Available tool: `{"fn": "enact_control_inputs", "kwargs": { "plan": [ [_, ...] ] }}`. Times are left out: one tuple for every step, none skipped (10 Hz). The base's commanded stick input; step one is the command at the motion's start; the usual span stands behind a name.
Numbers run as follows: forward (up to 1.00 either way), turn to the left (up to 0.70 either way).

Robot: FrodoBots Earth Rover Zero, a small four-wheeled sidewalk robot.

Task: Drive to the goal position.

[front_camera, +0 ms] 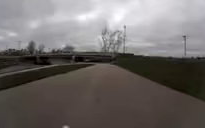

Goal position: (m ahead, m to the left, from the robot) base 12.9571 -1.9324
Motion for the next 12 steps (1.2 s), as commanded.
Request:
{"fn": "enact_control_inputs", "kwargs": {
  "plan": [
    [1.0,0.0],
    [1.0,0.0],
    [1.0,0.0],
    [1.0,0.0],
    [1.0,0.0],
    [1.0,0.0],
    [1.0,0.0],
    [1.0,0.0],
    [1.0,0.0],
    [1.0,0.0],
    [1.0,0.0],
    [1.0,0.0]
  ]
}}
